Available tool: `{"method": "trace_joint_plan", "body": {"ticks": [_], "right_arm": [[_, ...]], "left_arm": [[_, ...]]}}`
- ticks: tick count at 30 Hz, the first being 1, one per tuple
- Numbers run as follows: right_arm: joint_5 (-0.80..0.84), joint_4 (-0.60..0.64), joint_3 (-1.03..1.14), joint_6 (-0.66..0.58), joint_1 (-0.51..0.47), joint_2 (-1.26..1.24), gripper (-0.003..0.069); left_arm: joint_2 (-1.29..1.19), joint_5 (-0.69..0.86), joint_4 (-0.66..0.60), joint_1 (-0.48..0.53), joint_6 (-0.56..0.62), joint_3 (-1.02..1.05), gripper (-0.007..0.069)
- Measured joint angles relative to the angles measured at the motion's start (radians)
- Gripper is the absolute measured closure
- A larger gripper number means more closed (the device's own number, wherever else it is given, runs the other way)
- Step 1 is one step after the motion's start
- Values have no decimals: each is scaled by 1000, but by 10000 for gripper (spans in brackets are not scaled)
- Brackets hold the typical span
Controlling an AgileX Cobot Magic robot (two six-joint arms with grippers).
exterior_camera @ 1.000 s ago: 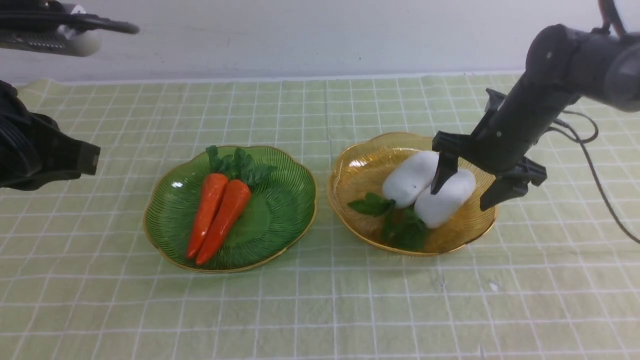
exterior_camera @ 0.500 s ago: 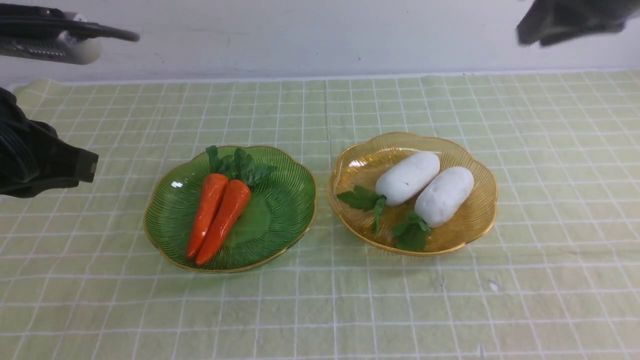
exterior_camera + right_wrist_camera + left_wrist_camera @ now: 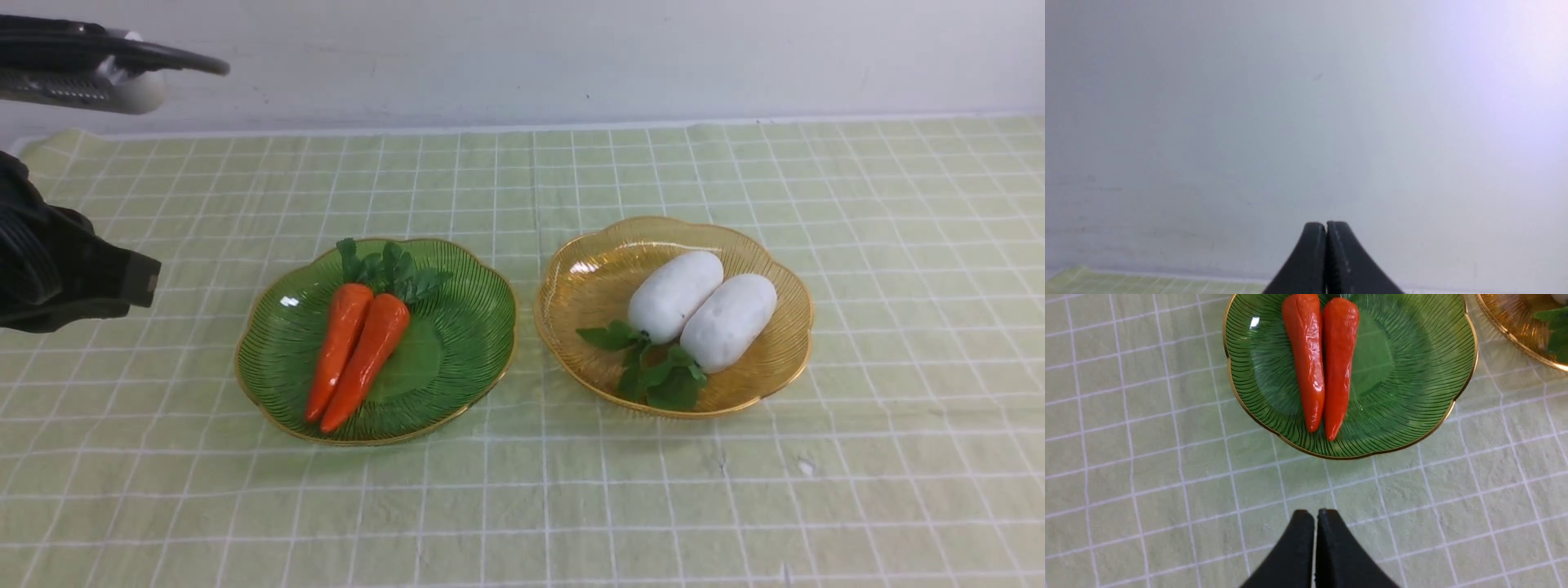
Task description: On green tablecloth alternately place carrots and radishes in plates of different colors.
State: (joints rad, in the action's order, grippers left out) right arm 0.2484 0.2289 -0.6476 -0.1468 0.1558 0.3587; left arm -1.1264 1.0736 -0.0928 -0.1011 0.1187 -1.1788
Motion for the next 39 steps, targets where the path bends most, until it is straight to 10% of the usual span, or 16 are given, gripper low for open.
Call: {"method": "trace_joint_plan", "body": {"ticks": [10, 20, 39], "right_arm": [[-293, 11, 344, -10, 0, -374, 673], [-270, 11, 358, -14, 0, -375, 673], [-248, 11, 358, -15, 0, -375, 673]], "left_arm": [[156, -80, -85, 0, 13, 109, 632], [690, -346, -102, 0, 3, 529, 632], [983, -295, -119, 0, 5, 681, 632]]}}
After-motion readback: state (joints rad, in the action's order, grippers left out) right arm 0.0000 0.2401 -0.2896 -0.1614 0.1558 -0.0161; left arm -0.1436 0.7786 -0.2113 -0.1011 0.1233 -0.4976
